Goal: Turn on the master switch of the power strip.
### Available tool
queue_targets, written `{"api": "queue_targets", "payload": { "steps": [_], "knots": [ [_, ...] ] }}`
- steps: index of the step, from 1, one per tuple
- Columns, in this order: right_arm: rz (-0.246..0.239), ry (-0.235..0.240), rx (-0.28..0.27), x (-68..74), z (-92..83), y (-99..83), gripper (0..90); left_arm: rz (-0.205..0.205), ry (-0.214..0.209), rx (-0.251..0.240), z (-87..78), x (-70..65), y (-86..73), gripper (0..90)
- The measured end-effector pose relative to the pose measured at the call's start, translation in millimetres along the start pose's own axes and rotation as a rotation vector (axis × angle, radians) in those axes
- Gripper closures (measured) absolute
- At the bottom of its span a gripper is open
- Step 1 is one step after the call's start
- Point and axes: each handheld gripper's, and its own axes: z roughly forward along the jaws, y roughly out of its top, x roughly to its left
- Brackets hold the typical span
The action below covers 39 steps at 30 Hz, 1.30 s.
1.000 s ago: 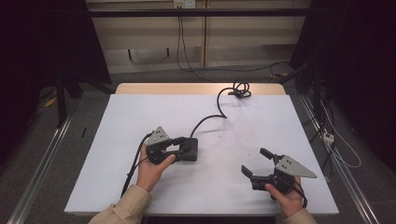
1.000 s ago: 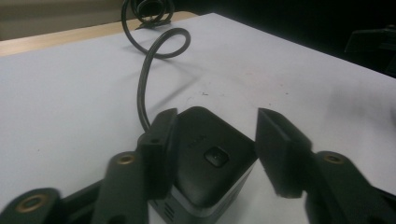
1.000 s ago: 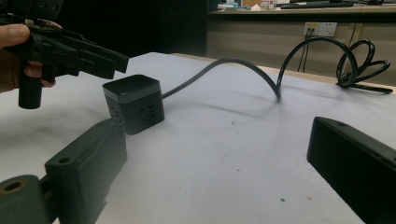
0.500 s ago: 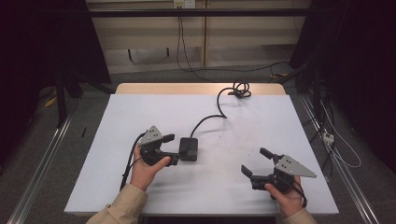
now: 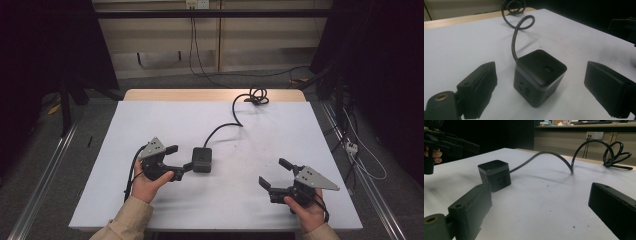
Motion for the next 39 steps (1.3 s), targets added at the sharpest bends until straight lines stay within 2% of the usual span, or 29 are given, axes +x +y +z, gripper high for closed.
{"api": "queue_targets", "payload": {
  "steps": [6, 22, 29, 39],
  "knots": [
    [0.000, 0.000, -0.001, 0.0, -0.6, 0.5, 4.3, 0.010, -0.006, 0.001, -5.3, 1.5, -1.7, 10.7],
    [-0.002, 0.003, 0.001, 0.5, 0.2, 0.2, 4.3, 0.002, 0.038, 0.010, -28.3, 14.2, -13.5, 9.9],
    [-0.001, 0.004, 0.002, 0.5, 0.5, 0.0, 4.3, -0.001, 0.029, 0.013, -32.8, 15.7, -16.3, 9.9],
    [-0.002, 0.001, 0.001, -0.5, -0.1, 0.0, 4.3, -0.010, 0.044, 0.022, -40.3, 22.0, -22.7, 9.7]
  ]
}}
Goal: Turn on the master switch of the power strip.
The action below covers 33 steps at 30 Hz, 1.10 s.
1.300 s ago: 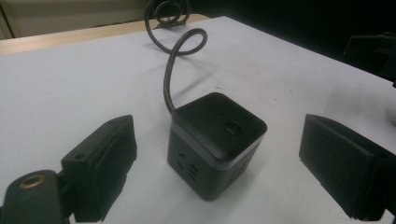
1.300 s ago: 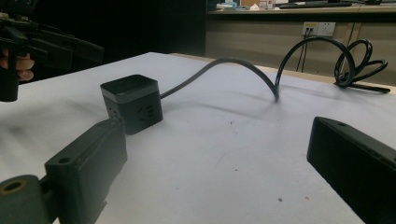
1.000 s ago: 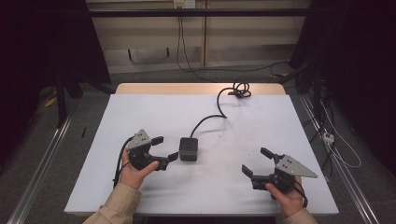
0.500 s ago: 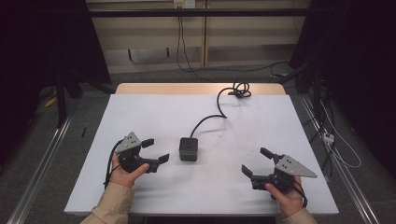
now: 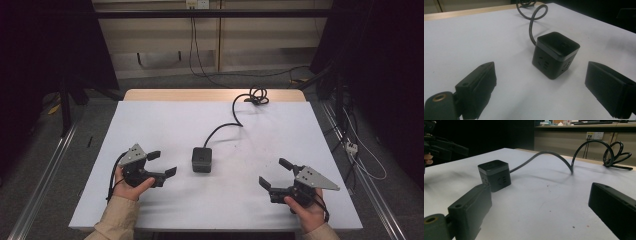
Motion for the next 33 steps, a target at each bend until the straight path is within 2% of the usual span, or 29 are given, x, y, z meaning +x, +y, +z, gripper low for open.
{"api": "queue_targets", "payload": {
  "steps": [33],
  "knots": [
    [0.006, -0.005, -0.001, -1.2, -0.4, -1.0, 4.2, -0.028, 0.055, -0.005, -35.9, 20.0, -22.2, 8.1]
  ]
}}
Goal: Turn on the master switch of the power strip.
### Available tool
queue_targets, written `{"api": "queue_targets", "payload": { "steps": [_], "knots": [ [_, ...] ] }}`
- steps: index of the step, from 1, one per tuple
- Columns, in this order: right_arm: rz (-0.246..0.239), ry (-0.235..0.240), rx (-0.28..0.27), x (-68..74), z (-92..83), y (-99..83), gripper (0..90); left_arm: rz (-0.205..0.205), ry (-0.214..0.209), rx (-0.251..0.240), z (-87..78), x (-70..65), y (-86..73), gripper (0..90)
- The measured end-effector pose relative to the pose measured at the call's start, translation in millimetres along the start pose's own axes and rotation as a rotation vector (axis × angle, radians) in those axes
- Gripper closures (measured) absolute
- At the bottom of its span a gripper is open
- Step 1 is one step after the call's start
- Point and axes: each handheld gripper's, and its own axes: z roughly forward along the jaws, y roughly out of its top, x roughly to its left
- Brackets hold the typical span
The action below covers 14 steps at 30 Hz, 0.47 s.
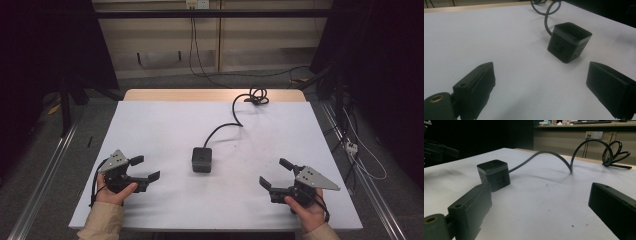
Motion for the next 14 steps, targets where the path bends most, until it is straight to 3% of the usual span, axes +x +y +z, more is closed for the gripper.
{"api": "queue_targets", "payload": {
  "steps": [14],
  "knots": [
    [0.001, 0.002, 0.007, -1.0, 0.1, -0.8, 4.2, -0.007, 0.015, 0.017, 1.0, 0.6, -5.2, 6.9]
  ]
}}
